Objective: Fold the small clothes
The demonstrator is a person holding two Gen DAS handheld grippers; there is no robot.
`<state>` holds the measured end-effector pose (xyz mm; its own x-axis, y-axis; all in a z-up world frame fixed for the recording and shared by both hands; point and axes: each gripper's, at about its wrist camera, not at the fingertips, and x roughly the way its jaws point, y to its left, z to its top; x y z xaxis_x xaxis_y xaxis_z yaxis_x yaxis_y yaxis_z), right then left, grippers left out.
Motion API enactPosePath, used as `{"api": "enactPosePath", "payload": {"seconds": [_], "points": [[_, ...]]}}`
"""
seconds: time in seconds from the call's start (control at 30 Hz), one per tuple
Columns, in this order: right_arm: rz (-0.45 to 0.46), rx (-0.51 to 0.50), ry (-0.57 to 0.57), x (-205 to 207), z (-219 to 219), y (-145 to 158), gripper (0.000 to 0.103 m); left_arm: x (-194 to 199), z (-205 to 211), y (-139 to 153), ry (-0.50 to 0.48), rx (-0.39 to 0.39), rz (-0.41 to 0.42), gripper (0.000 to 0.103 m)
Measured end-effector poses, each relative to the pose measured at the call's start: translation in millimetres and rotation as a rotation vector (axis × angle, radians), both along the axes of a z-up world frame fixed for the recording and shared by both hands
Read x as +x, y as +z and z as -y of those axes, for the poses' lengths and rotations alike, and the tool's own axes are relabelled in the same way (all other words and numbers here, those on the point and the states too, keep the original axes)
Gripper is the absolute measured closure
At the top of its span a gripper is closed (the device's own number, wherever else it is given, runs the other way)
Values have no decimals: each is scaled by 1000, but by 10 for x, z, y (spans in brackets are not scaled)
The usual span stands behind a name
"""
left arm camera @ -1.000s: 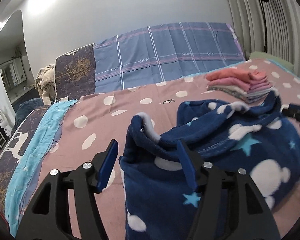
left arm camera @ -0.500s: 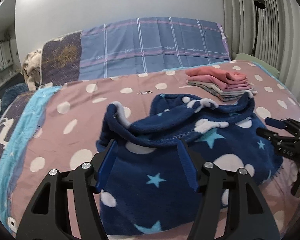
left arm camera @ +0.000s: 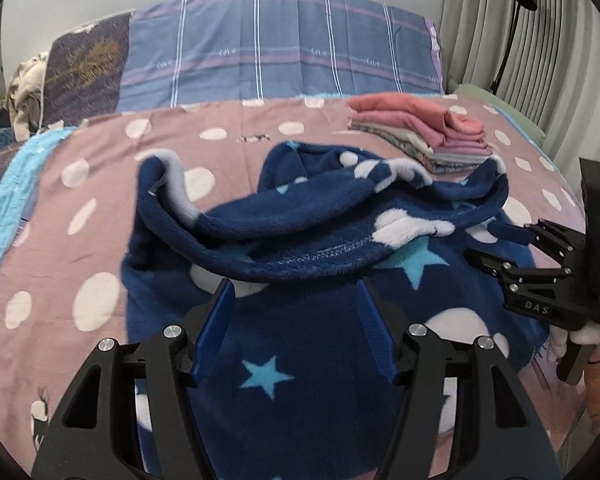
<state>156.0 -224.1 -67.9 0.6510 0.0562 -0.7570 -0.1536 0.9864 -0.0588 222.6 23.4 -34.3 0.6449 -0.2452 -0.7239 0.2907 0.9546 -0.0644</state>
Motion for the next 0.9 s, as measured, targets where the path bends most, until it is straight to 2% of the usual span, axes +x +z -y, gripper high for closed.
{"api": "enactPosePath", "payload": {"seconds": [0.27, 0.43, 0.5, 0.57, 0.67, 0.73, 0.83, 0.9], "points": [[-7, -26, 26, 269, -27, -87, 39, 276, 67, -262, -8, 44, -56, 40], [-9, -77, 38, 611, -20, -78, 38, 668, 226, -275, -83, 122, -50, 40], [14, -122, 12, 853, 3, -59, 39, 962, 185, -225, -30, 119, -43, 40], [54, -142, -86, 1106, 142, 16, 40, 1141, 81, -135, 63, 136, 4, 40], [87, -3, -164, 1140, 428, 222, 40, 1131, -124, 39, 127, 107, 75, 40], [116, -7, -173, 1044, 553, 302, 38, 1069, -291, 91, 151, 96, 101, 35], [122, -72, -213, 924, 809, 283, 35, 1104, -577, -14, 198, 90, 46, 33], [85, -43, -251, 899, 1021, 216, 35, 1248, -783, -181, 220, 46, -44, 33]]}}
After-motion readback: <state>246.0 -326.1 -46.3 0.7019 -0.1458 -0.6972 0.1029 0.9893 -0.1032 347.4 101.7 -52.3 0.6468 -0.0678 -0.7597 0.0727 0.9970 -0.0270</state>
